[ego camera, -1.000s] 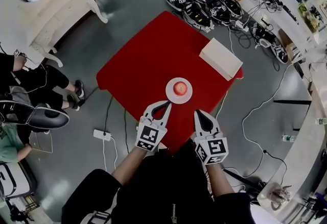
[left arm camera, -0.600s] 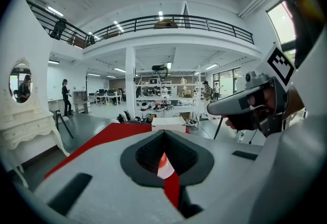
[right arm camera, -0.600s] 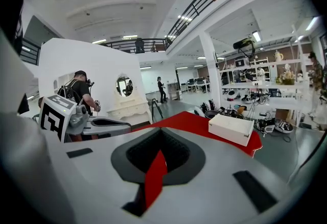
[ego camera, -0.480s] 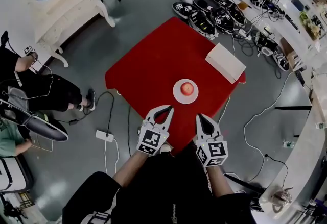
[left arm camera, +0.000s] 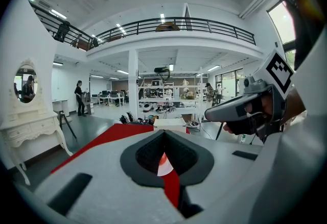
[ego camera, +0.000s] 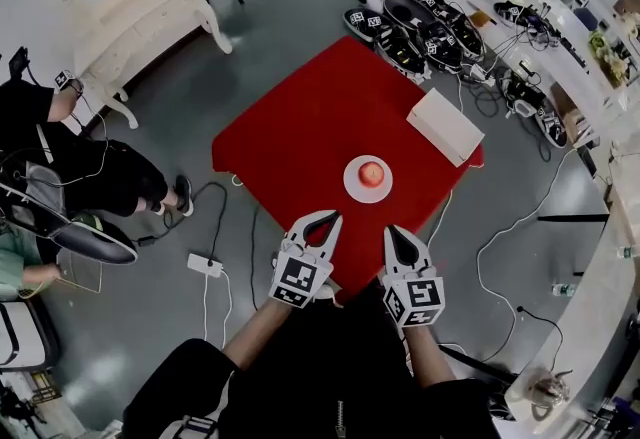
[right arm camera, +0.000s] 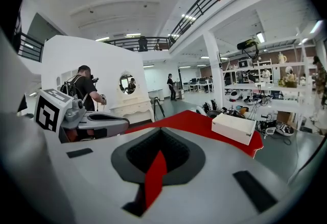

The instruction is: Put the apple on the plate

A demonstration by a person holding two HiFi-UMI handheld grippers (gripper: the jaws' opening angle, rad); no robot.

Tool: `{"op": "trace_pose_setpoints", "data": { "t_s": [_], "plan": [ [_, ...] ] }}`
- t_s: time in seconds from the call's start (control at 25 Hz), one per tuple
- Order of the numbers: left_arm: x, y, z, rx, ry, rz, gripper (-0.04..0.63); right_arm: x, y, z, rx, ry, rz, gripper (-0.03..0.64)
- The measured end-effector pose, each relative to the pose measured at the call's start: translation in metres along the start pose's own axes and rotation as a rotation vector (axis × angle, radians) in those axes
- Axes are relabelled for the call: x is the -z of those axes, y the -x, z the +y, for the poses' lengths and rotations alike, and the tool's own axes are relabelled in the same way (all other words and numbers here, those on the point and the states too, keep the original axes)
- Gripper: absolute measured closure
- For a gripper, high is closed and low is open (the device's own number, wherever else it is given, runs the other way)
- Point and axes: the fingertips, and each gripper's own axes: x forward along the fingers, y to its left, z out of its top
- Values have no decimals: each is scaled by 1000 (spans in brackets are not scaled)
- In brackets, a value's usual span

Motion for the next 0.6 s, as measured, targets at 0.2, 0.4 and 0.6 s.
{"op": "trace_pose_setpoints", "data": {
  "t_s": [0.2,0.4,0.6],
  "plan": [
    [1,1,-8,7,3,-3,589,1,3,3,-6,8,-3,606],
    [0,3,-13,11,9,-9,589,-2,6,9,-10,16,-7,606],
    [-2,2,-18,16,9,-10,589,-4,9,11,-18,25,-13,607]
  ]
}}
